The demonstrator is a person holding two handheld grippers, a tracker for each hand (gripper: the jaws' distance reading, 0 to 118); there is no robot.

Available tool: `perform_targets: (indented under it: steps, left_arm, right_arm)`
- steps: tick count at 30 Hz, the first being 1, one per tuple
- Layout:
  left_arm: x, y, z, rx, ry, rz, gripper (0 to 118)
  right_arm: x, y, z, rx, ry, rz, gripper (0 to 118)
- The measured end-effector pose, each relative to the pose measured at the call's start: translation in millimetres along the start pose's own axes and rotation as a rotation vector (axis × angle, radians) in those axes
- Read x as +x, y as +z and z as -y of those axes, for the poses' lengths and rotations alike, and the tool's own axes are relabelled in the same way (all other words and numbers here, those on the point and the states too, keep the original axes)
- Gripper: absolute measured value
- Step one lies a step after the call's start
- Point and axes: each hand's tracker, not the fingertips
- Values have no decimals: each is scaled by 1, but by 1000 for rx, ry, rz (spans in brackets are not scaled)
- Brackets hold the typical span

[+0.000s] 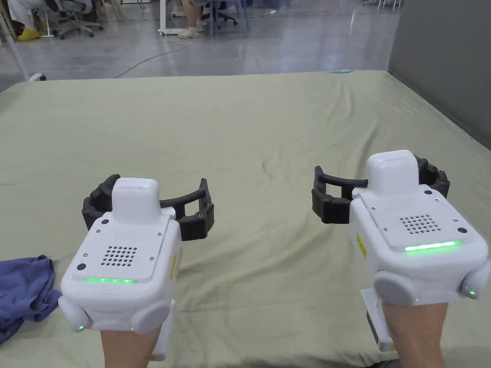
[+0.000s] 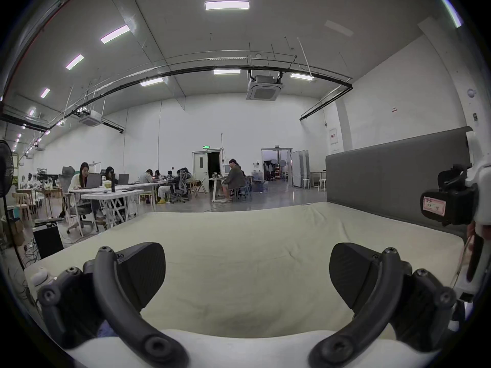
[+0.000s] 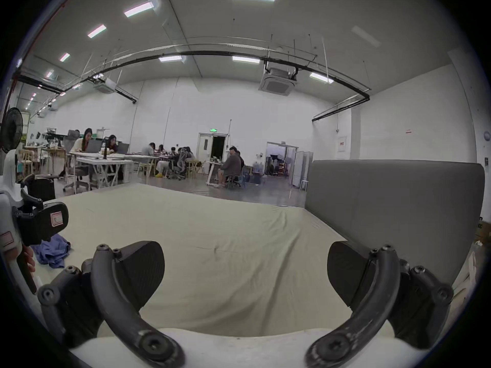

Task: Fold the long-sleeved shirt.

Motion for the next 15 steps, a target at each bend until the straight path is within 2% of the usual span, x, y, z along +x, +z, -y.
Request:
perform_targets:
  steps: [4, 9, 15]
  left_arm:
    - [6, 3, -3, 7, -8, 23, 118]
    - [13, 4, -5, 7, -40, 43, 118]
    - [14, 0, -8, 16, -22, 57, 118]
  right_arm:
    - [3, 0, 4, 10, 8, 18, 118]
    - [9, 0, 4, 2, -46, 19, 118]
    - [13, 0, 5, -5, -54, 30, 118]
